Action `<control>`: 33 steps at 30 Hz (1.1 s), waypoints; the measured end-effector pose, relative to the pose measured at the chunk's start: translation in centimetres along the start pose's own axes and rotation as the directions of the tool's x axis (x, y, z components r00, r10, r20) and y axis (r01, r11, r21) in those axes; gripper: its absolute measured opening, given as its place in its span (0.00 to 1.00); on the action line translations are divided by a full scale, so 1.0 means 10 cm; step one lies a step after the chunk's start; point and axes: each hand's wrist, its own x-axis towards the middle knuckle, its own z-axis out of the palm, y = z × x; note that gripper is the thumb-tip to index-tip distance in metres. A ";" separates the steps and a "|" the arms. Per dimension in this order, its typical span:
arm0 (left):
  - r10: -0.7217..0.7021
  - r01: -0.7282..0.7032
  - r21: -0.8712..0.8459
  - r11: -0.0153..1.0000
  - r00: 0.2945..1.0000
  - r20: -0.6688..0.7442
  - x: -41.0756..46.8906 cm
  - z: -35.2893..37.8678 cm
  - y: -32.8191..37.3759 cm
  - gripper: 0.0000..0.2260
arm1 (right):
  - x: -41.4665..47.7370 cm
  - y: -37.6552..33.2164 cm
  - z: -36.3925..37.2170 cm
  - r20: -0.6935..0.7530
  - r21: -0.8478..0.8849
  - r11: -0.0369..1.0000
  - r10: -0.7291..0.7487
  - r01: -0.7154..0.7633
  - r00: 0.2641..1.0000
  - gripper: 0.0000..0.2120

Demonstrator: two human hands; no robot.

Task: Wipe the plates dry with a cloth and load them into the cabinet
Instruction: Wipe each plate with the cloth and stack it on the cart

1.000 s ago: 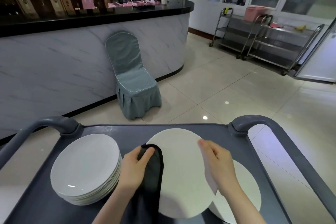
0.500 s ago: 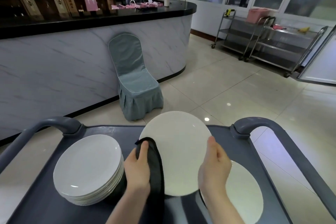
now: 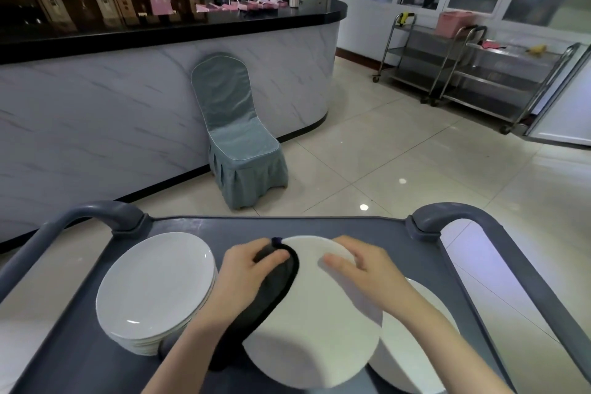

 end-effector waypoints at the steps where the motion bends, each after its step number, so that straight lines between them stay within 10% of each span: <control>1: 0.030 -0.031 0.018 0.999 0.997 0.069 0.00 0.01 0.03 0.09 | 0.00 -0.01 0.03 0.027 -0.026 0.999 -0.023 0.024 0.999 0.07; 9: -0.222 0.192 -0.200 0.961 0.965 -0.141 -0.13 0.15 -0.22 0.10 | -0.08 0.08 0.02 -0.308 0.345 0.937 0.156 -0.043 0.939 0.17; 19: 0.034 -0.059 0.123 0.991 0.980 0.196 0.02 0.11 0.01 0.06 | -0.11 0.07 0.17 -0.059 0.138 0.990 0.018 -0.009 0.998 0.21; 27: -0.249 0.244 -0.088 0.966 0.967 -0.047 -0.02 0.16 -0.25 0.11 | -0.16 0.16 0.09 -0.273 0.322 0.941 0.193 -0.099 0.943 0.20; 33: 0.076 -0.106 0.092 0.990 0.955 0.288 0.14 0.13 0.00 0.07 | -0.11 0.01 0.11 -0.034 0.196 0.980 0.051 -0.043 0.998 0.22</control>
